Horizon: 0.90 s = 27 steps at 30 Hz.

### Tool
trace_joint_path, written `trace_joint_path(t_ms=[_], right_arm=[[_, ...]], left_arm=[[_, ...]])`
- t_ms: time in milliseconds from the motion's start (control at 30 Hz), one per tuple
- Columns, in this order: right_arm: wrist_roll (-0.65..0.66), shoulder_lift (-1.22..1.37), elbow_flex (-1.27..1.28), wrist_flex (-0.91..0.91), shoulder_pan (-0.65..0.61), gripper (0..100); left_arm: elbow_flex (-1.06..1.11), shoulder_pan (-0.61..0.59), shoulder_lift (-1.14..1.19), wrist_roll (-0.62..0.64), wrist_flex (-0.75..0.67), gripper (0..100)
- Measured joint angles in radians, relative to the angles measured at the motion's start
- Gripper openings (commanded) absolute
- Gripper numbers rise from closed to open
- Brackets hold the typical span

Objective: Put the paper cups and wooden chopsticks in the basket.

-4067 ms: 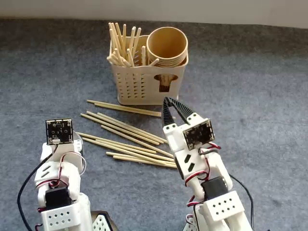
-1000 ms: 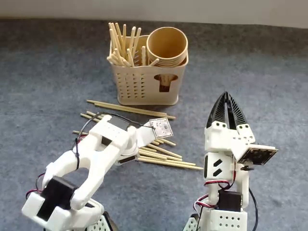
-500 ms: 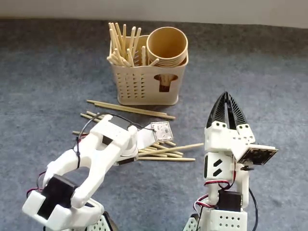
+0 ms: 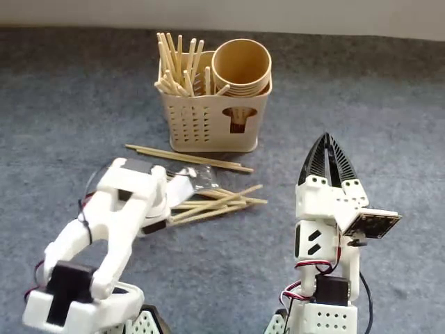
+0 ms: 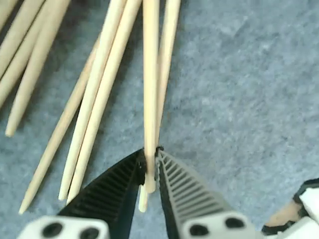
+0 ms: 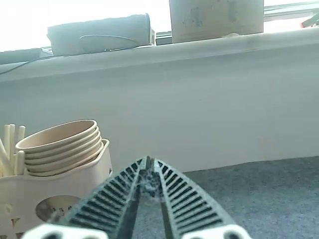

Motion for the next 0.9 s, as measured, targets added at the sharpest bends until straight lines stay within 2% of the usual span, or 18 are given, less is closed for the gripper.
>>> trace_joint_path(t_ms=[100, 200, 500, 633, 900], right_arm=[[0.000, 0.000, 0.000, 0.000, 0.000, 0.5], [0.000, 0.000, 0.000, 0.000, 0.000, 0.5], [0.000, 0.000, 0.000, 0.000, 0.000, 0.5], [0.000, 0.000, 0.000, 0.000, 0.000, 0.5], [0.000, 0.000, 0.000, 0.008, 0.000, 0.5]], left_arm=[[0.000, -0.063, -0.095, -0.072, 0.066, 6], [0.000, -0.087, -0.201, -0.094, 0.127, 12], [0.087, -0.089, -0.411, -0.089, 0.180, 11], [0.115, -0.021, -0.448, 0.028, 0.135, 11], [0.199, 0.161, -0.451, 0.261, -0.097, 11]])
